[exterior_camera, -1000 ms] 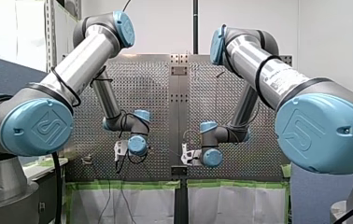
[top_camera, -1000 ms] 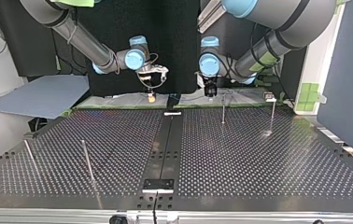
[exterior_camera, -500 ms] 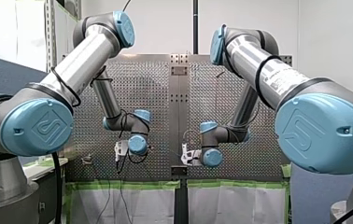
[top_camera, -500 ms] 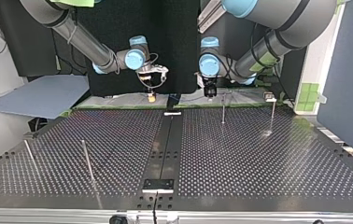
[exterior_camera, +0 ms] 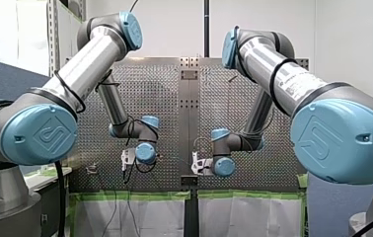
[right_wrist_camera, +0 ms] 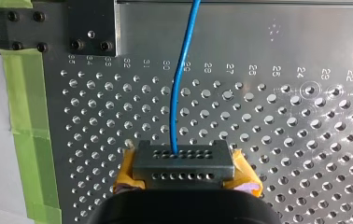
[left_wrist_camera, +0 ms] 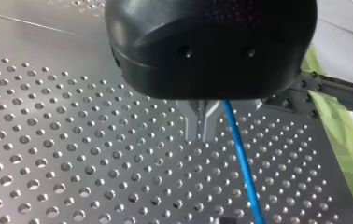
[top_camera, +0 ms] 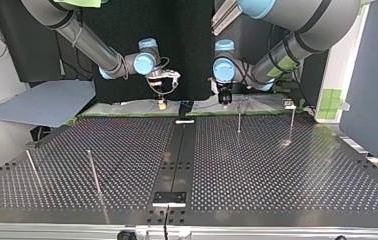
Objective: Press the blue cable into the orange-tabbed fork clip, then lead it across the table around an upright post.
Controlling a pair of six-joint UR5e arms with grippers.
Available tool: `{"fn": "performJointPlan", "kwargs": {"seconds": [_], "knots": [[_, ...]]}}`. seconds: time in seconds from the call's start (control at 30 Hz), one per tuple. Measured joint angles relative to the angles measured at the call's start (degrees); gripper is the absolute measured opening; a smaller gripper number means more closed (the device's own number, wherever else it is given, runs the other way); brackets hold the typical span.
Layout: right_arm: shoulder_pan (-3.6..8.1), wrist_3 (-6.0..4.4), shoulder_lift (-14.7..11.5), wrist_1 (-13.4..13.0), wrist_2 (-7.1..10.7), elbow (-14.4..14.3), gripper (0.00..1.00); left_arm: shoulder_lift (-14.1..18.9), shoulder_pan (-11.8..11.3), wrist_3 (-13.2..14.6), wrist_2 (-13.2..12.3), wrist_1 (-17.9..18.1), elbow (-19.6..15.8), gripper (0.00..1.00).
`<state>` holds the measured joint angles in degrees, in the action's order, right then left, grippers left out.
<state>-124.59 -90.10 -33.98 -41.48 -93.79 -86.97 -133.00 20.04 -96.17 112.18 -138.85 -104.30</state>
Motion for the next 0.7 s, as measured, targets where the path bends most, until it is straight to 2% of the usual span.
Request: {"fn": "performJointPlan", "kwargs": {"seconds": [0.03,0.1,0.2,0.27,0.33,0.37,0.43,0.47,0.5,0.7], "knots": [[0.00,0.00,0.00,0.00,0.00,0.00,0.00,0.00,0.00,0.04,0.02,-0.14,0.00,0.40],[0.00,0.00,0.00,-0.01,0.00,0.00,0.00,0.00,0.01,0.13,0.10,-0.51,0.00,0.44],[0.00,0.00,0.02,-0.01,0.00,-0.01,0.00,0.01,0.03,0.26,0.17,-0.91,0.00,0.44],[0.00,0.00,0.04,0.02,0.03,-0.01,0.00,0.02,0.08,0.36,0.22,-1.16,0.01,0.40],[0.00,0.00,0.04,0.04,0.04,-0.01,0.00,0.02,0.17,0.45,0.24,-1.42,0.02,0.29],[0.00,0.00,0.05,0.04,0.04,-0.01,0.00,0.03,0.22,0.51,0.25,-1.50,0.01,0.29],[0.00,0.00,0.07,0.05,0.05,-0.01,0.00,0.02,0.32,0.68,0.26,-1.61,0.03,0.10],[0.00,0.00,0.07,0.06,0.06,-0.01,0.00,0.02,0.36,0.77,0.26,-1.64,0.03,0.10],[0.00,0.00,0.08,0.08,0.06,-0.01,0.00,0.03,0.41,0.87,0.29,-1.62,0.02,0.00],[0.00,0.00,0.08,0.16,0.08,-0.01,0.00,0.01,0.49,1.25,0.35,-1.35,0.06,0.00]]}}
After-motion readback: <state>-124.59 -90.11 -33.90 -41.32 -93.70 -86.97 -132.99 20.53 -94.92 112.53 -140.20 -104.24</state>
